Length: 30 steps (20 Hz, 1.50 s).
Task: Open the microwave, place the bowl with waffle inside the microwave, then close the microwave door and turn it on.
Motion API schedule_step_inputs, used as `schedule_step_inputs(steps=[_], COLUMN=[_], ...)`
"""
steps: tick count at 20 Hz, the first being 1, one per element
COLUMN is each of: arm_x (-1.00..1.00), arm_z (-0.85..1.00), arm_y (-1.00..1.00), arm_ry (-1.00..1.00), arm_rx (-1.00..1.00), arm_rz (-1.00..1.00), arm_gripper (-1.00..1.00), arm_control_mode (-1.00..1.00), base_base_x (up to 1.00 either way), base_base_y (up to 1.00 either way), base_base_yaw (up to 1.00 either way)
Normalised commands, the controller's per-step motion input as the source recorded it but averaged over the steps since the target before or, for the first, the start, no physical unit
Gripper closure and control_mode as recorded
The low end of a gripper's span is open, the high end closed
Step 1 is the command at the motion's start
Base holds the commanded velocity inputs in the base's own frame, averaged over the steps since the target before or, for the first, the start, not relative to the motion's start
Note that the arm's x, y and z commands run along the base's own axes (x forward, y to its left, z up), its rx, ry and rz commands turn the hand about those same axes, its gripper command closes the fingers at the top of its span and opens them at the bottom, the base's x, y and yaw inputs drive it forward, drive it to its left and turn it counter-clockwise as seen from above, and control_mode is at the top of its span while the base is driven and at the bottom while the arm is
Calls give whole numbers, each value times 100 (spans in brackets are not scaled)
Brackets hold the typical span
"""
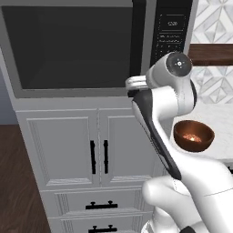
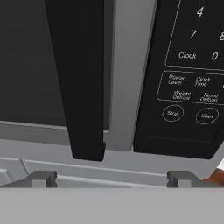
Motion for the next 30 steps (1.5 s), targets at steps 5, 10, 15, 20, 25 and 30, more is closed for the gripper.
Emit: schedule_step_inputs(steps=[5, 10, 15, 20, 25, 30], arm_x=[32, 41, 56, 59, 64, 85], arm_z=[5, 0, 0, -3, -23, -55], arm_y=[25, 40, 2, 0, 0, 0], arm_ry=[0, 0, 0, 0, 0, 0], arm_rx=[-1, -1, 0, 0, -1, -3], arm_rz=[0, 0, 0, 0, 0, 0], arm_gripper=[-100, -100, -100, -100, -100, -100], arm_control_mode=[-100, -100, -100, -100, -100, -100], base_base_x=[0, 0, 0, 0, 0, 0], base_base_y=[0, 0, 0, 0, 0, 0], base_base_yaw=[0, 0, 0, 0, 0, 0])
